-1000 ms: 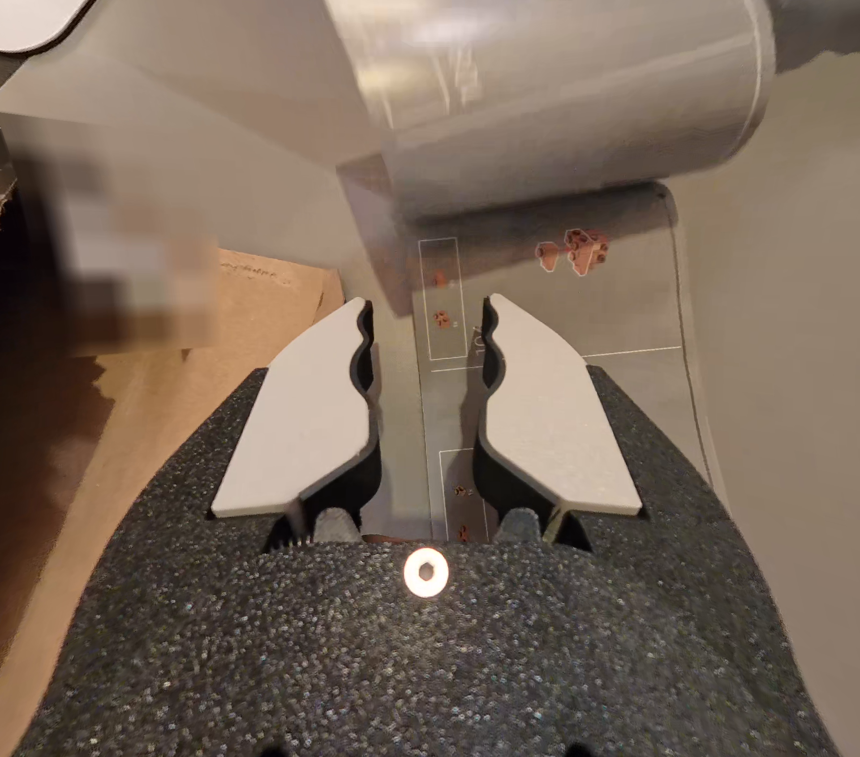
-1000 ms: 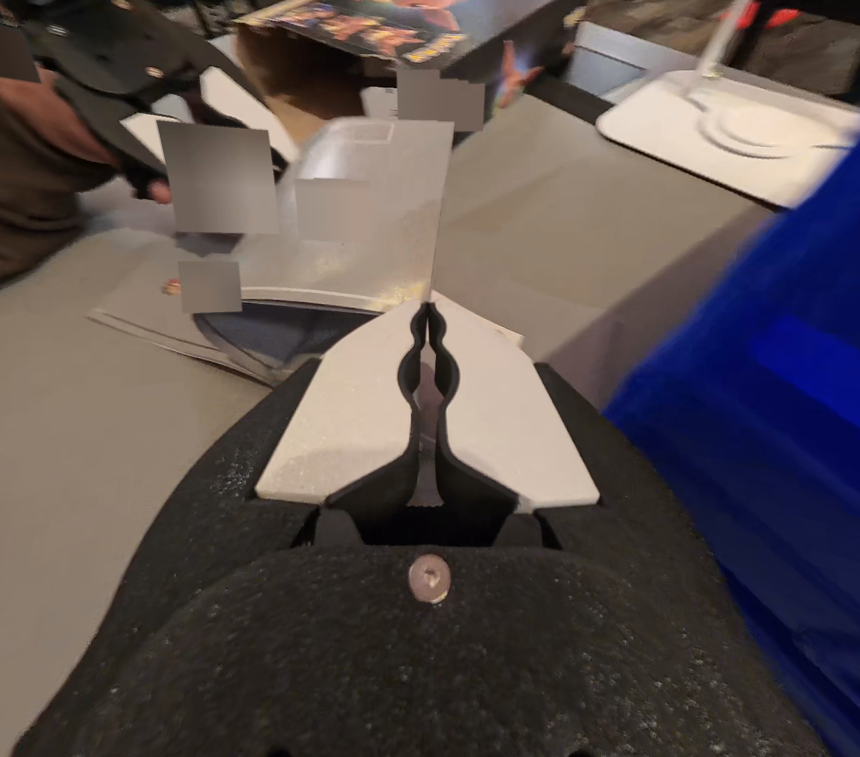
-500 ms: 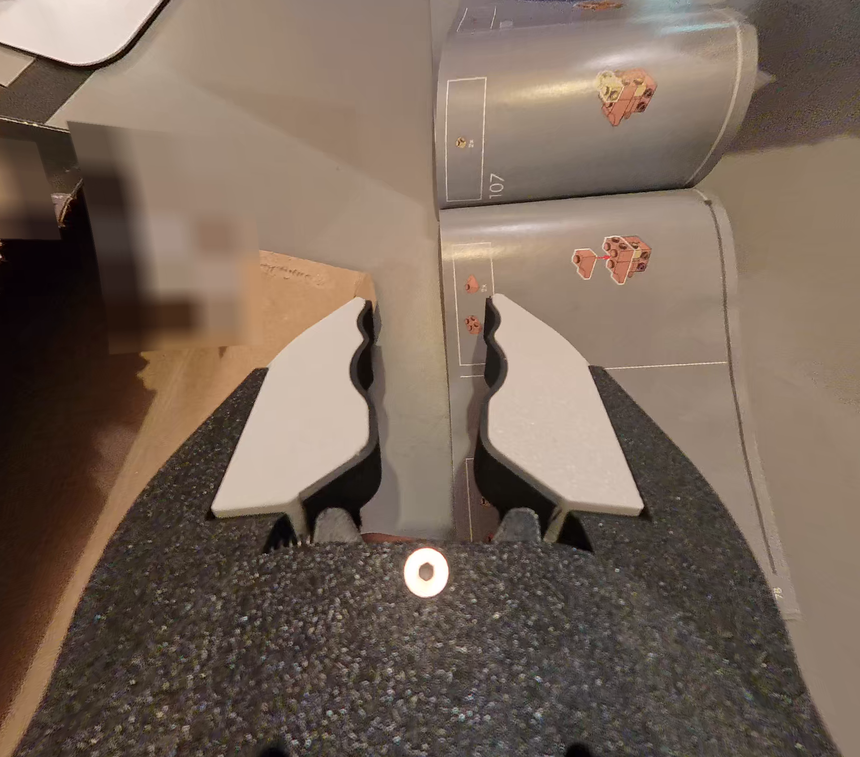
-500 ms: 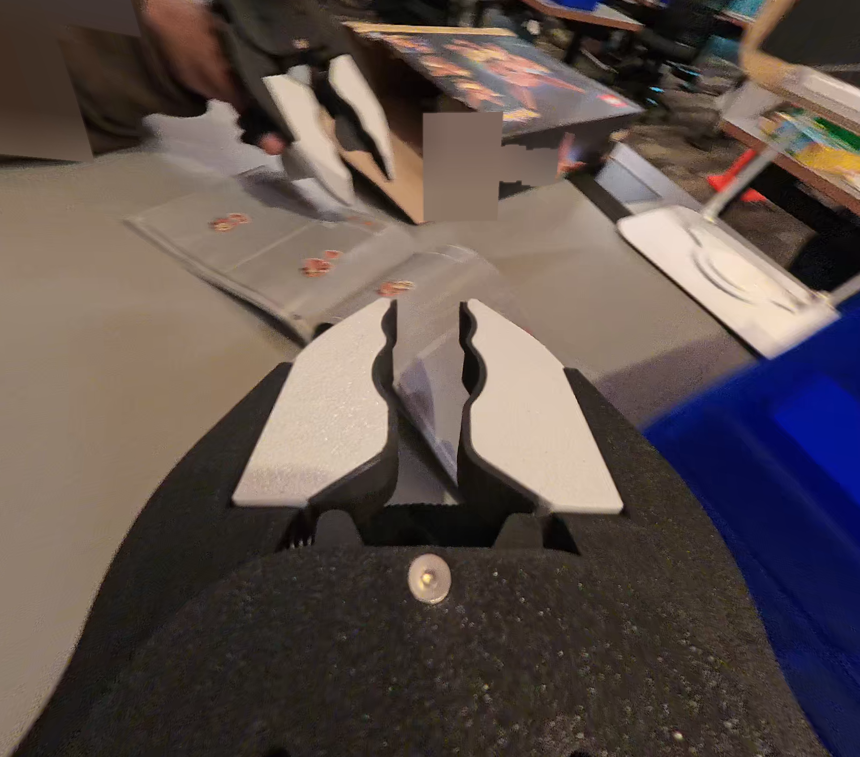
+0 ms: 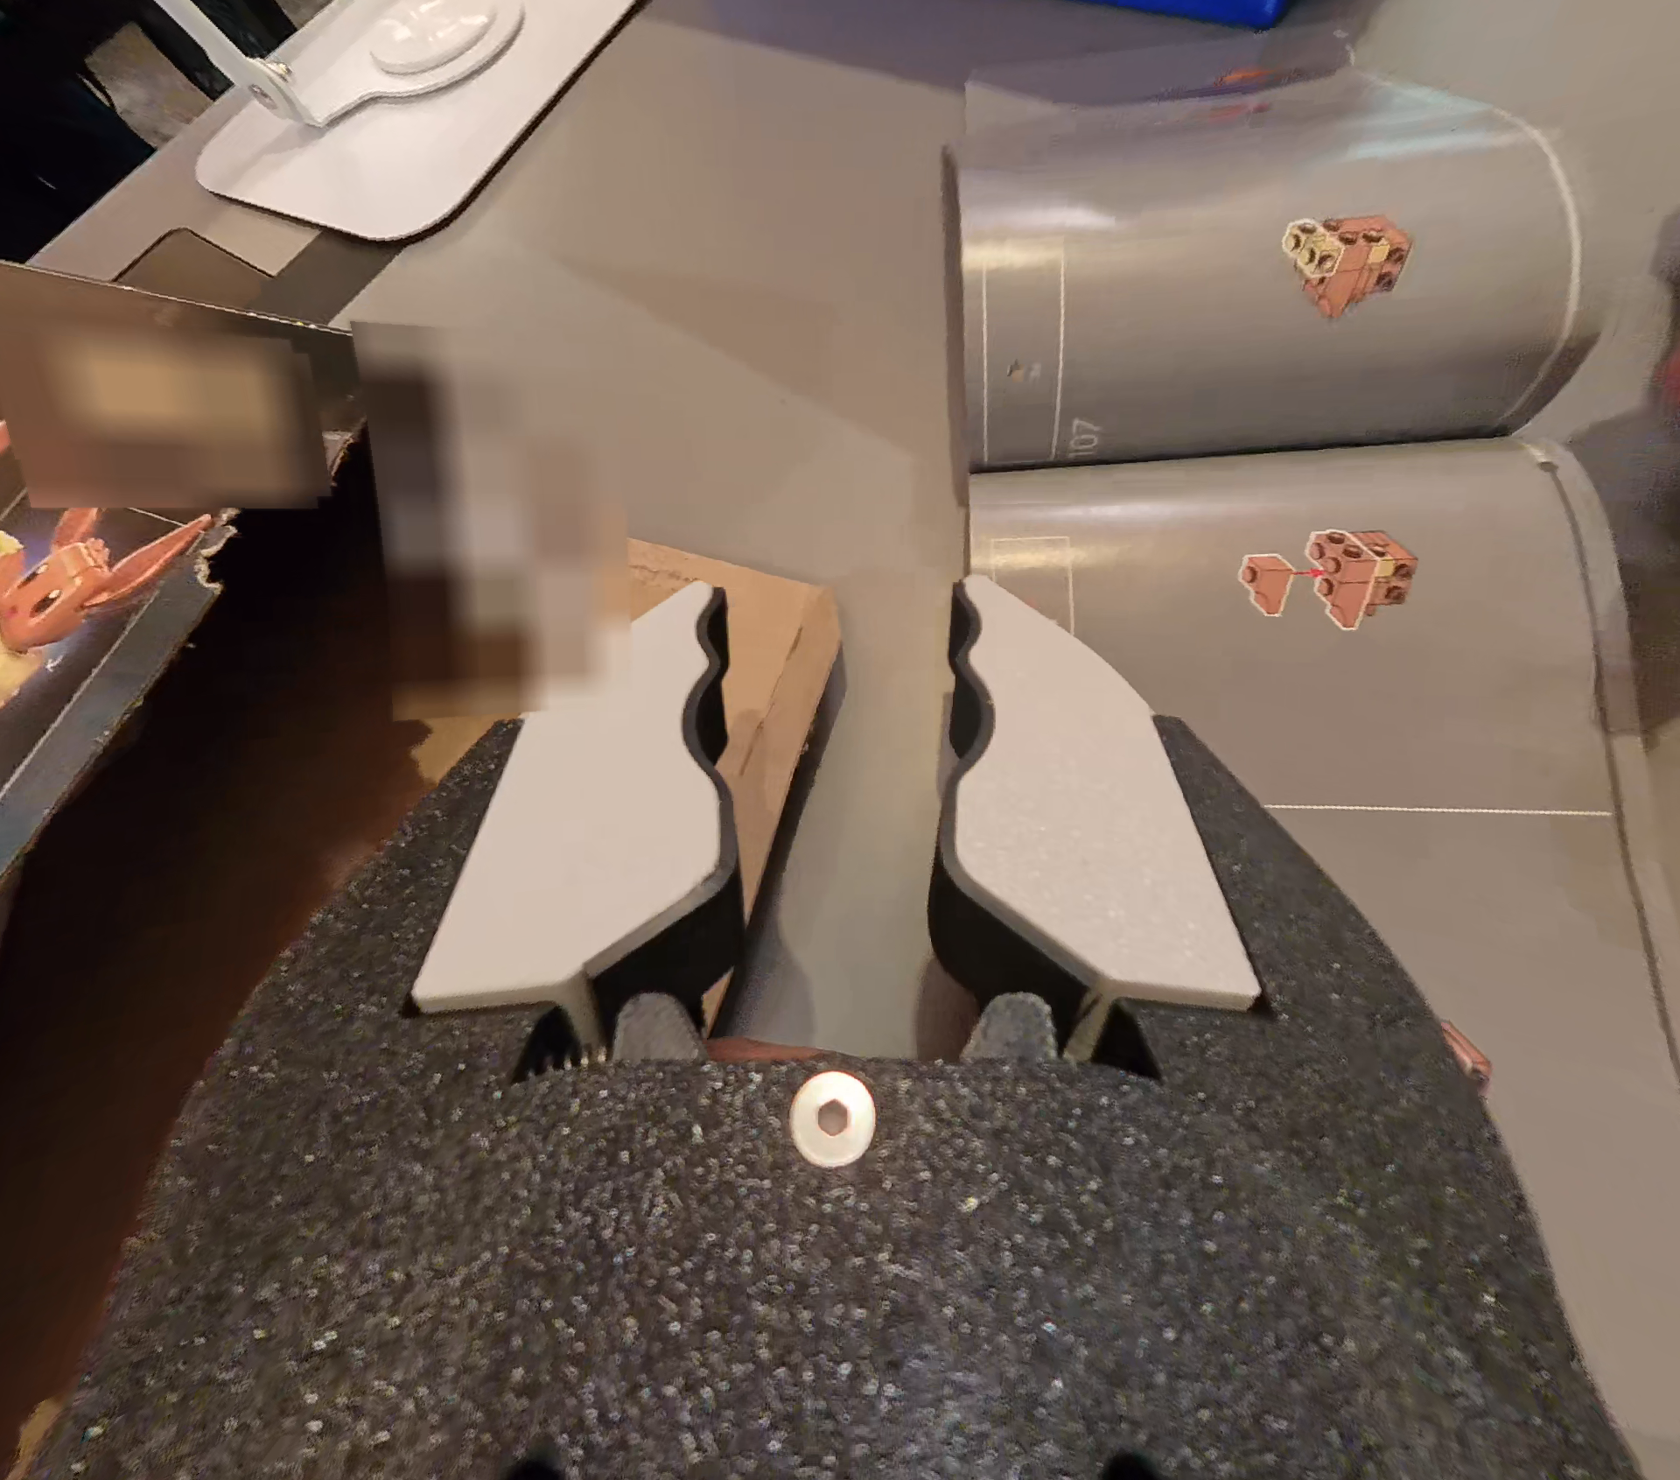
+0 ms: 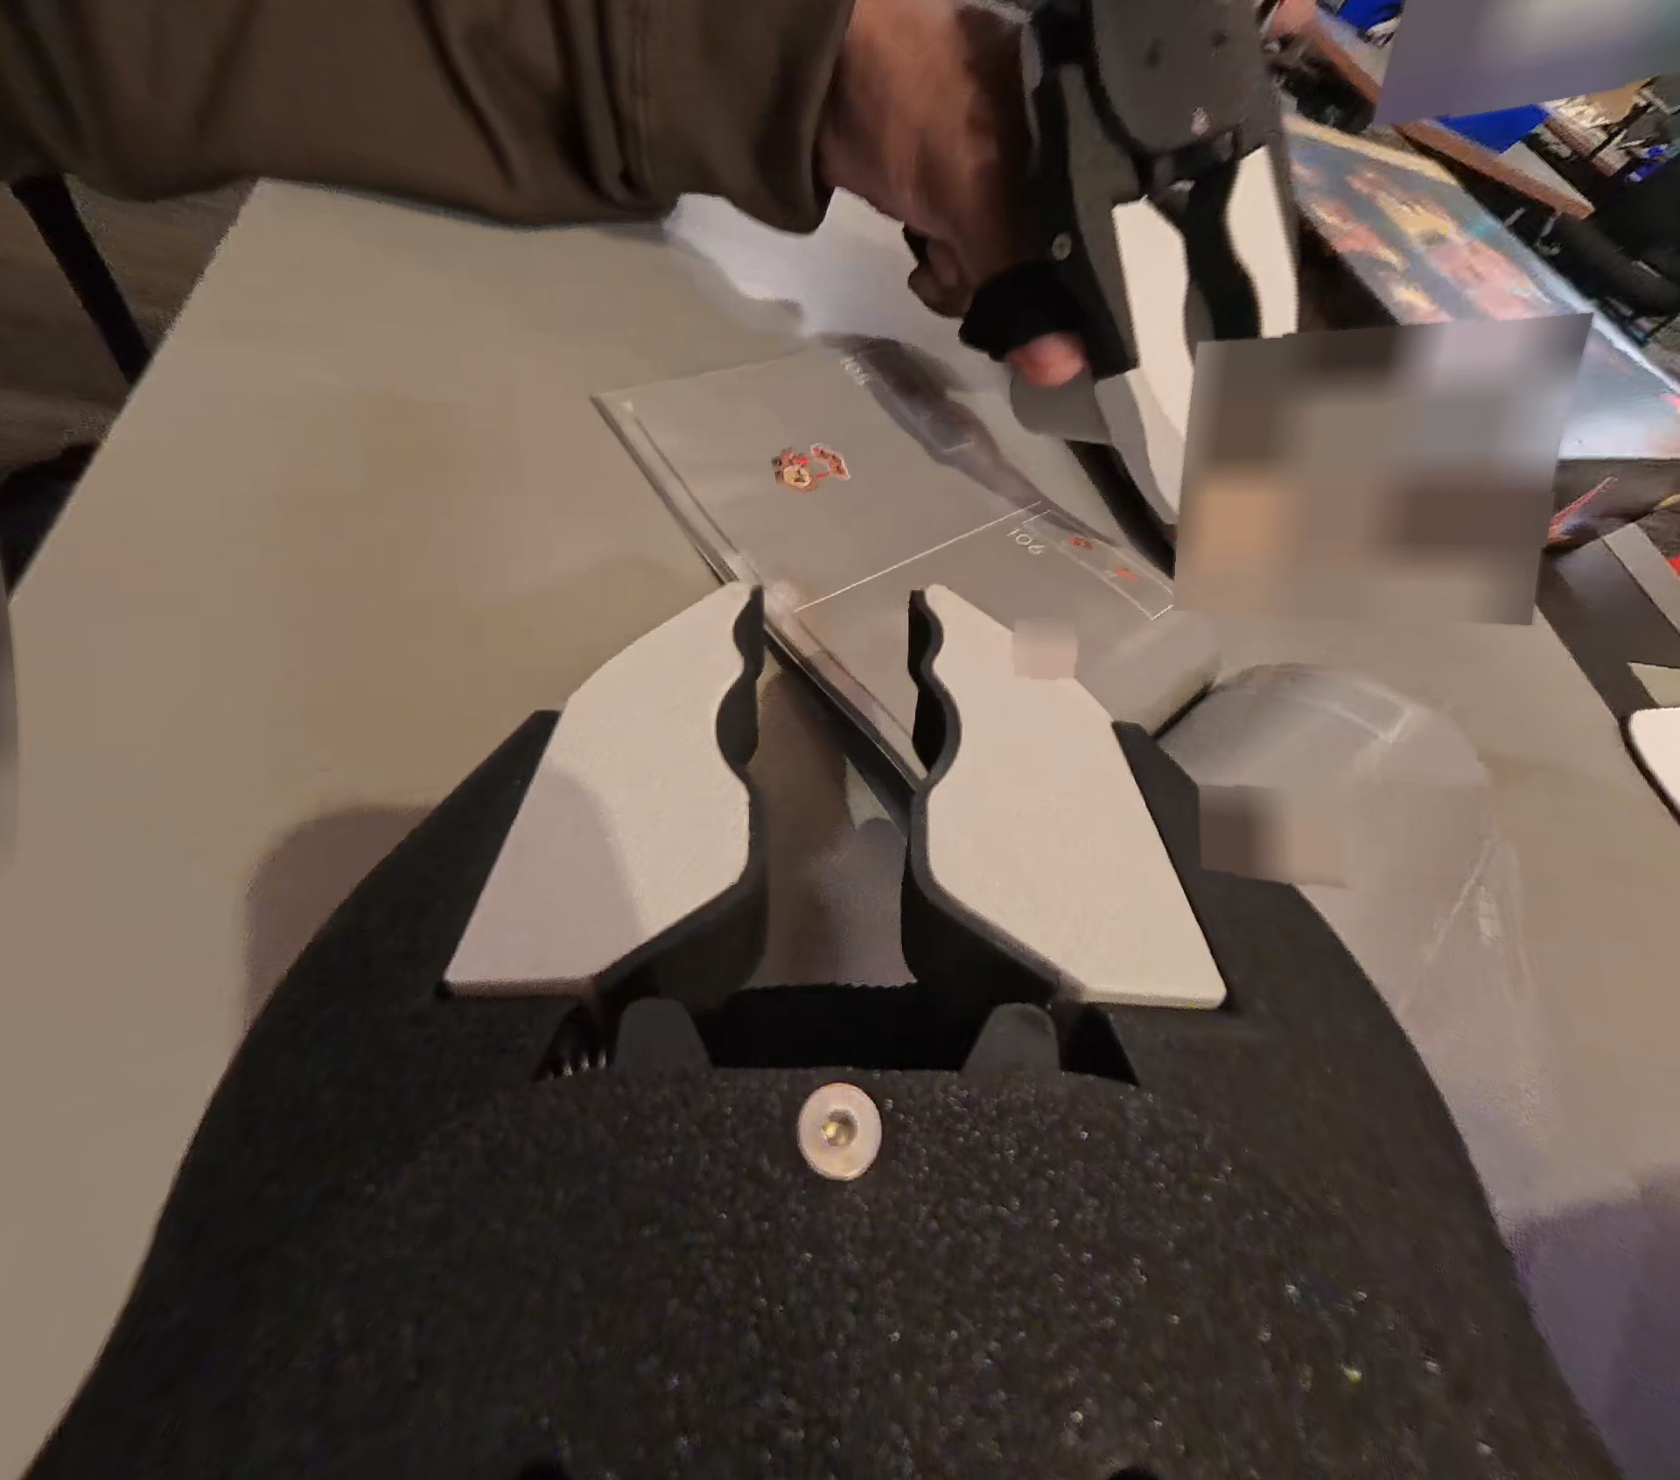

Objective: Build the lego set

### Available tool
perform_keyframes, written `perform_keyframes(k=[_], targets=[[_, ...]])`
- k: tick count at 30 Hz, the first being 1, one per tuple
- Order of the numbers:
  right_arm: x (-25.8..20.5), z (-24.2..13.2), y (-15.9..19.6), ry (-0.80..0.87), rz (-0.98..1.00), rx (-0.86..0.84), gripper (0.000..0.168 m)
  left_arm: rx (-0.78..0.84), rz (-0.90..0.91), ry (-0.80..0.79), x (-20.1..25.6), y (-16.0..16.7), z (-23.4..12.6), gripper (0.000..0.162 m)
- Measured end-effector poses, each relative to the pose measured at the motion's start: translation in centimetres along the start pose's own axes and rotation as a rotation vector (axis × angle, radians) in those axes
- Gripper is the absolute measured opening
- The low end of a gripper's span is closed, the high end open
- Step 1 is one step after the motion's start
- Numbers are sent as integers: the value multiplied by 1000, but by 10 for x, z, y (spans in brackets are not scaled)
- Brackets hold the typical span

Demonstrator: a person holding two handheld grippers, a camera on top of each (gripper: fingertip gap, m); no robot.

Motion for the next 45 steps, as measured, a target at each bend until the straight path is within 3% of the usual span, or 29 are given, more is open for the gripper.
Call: perform_keyframes(k=[1,9,19,29,38,45], targets=[[1,-2,-1,0,19,14,29,1,2,-9,-1,1,1,47],[2,-11,3,13,56,37,26,40,-15,-72,-7,4,3,46],[22,-25,3,7,265,164,24,159,-71,-107,-10,1,0,46],[18,-22,3,15,222,135,24,335,-326,-195,-19,21,-42,45],[10,-14,3,31,125,63,28,284,-494,2,8,33,-55,49],[5,-6,1,38,50,46,34,186,-470,101,15,36,-55,59]])
Point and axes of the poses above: each gripper's, where its closed fingertips meet, z out along the fingers, y out of its underside, x = y × z across the jaws, the point moved 7 cm from there along -z, back along the fingers, and after that the axes turned 1 degree about x, right-handed, at the moved point
